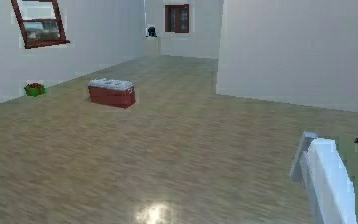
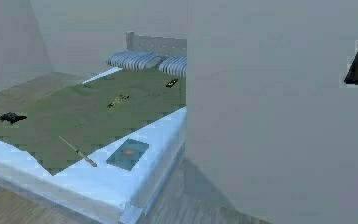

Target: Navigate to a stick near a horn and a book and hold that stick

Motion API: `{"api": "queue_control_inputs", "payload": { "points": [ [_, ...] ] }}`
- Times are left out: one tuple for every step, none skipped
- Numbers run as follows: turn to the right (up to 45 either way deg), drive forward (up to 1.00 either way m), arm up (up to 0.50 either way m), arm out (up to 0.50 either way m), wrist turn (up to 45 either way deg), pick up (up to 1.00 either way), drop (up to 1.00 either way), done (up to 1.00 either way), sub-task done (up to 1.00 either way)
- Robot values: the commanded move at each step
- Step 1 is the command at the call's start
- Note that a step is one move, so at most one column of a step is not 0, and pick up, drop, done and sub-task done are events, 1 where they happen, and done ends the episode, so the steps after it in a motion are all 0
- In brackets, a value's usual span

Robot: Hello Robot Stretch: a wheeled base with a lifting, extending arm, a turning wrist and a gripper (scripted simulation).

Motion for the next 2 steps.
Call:
{"api": "queue_control_inputs", "payload": {
  "points": [
    [15.0, 0.0, 0.0, 0.0, 0.0, 0.0, 0.0, 0.0, 0.0],
    [0.0, 1.0, 0.0, 0.0, 0.0, 0.0, 0.0, 0.0, 0.0]
  ]
}}
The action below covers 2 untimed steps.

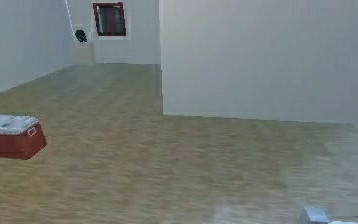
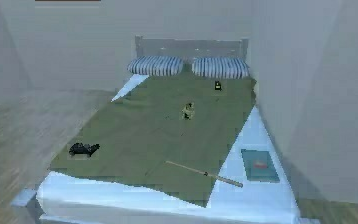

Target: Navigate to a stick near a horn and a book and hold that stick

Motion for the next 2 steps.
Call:
{"api": "queue_control_inputs", "payload": {
  "points": [
    [0.0, 0.95, 0.0, 0.0, 0.0, 0.0, 0.0, 0.0, 0.0],
    [39.0, 0.0, 0.0, 0.0, 0.0, 0.0, 0.0, 0.0, 0.0]
  ]
}}
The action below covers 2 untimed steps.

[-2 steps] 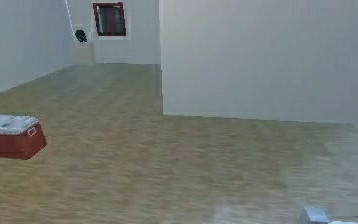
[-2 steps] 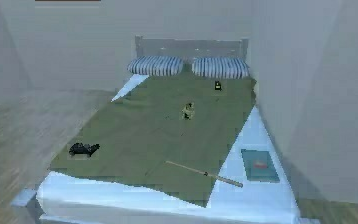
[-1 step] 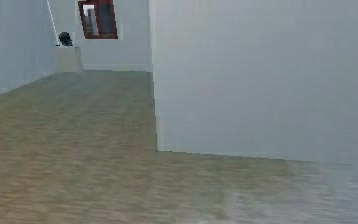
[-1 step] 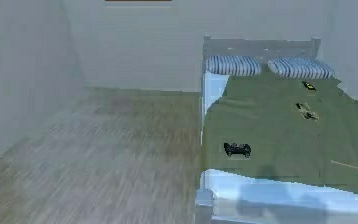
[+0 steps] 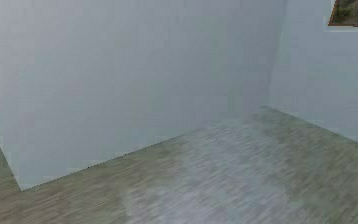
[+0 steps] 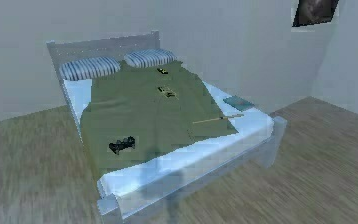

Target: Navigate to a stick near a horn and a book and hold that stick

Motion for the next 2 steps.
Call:
{"api": "queue_control_inputs", "payload": {
  "points": [
    [0.0, 0.05, 0.0, 0.0, 0.0, 0.0, 0.0, 0.0, 0.0],
    [0.0, 0.6, 0.0, 0.0, 0.0, 0.0, 0.0, 0.0, 0.0]
  ]
}}
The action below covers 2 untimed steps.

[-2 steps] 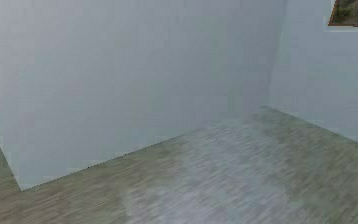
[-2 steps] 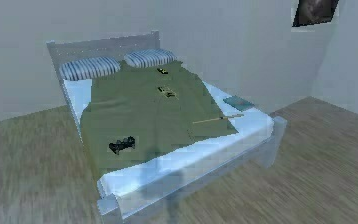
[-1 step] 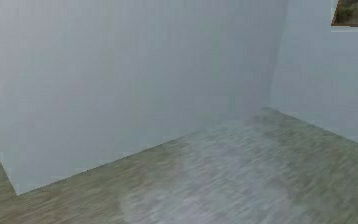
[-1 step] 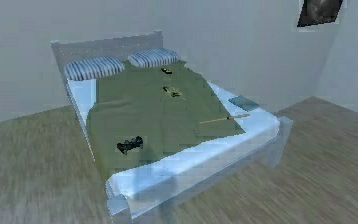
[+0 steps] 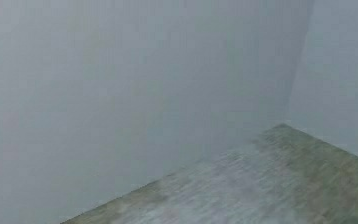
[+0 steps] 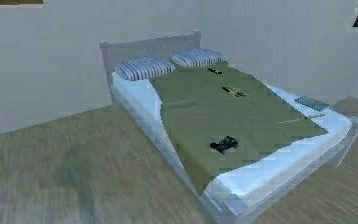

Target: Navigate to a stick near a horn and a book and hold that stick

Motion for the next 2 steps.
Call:
{"api": "queue_control_inputs", "payload": {
  "points": [
    [45.0, 0.0, 0.0, 0.0, 0.0, 0.0, 0.0, 0.0, 0.0],
    [9.0, 0.0, 0.0, 0.0, 0.0, 0.0, 0.0, 0.0, 0.0]
  ]
}}
